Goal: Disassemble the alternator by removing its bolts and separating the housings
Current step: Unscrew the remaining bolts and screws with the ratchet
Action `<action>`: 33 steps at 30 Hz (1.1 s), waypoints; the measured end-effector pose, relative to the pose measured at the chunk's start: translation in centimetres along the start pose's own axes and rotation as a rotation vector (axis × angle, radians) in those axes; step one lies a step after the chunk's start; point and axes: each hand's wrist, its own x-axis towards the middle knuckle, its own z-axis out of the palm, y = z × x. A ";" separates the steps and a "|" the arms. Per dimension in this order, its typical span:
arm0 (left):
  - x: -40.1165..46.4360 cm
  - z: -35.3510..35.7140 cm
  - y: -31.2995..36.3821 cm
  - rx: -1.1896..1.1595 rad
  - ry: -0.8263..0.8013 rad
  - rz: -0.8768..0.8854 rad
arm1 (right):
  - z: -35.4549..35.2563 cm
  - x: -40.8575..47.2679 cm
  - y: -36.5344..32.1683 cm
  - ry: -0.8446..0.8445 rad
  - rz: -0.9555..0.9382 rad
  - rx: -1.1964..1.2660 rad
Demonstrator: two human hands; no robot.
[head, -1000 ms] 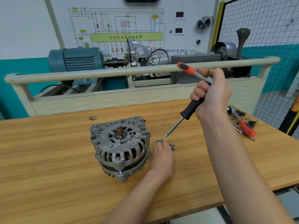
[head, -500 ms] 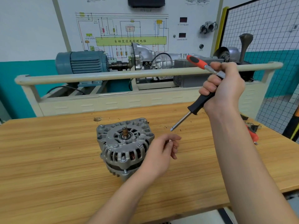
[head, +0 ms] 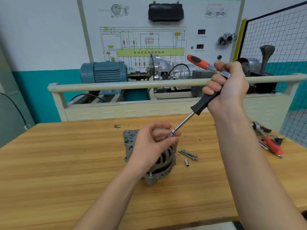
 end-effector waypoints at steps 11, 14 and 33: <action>0.2 -2.9 -0.4 -0.036 -0.015 -0.016 | 2.0 -0.5 2.0 -0.007 0.039 -0.018; 0.3 -3.5 -0.8 0.188 -0.064 -0.005 | 2.3 -0.6 2.4 -0.001 0.040 -0.025; 2.6 -2.1 -2.5 0.550 0.221 0.034 | 5.5 -3.1 4.7 -0.072 -0.263 -0.067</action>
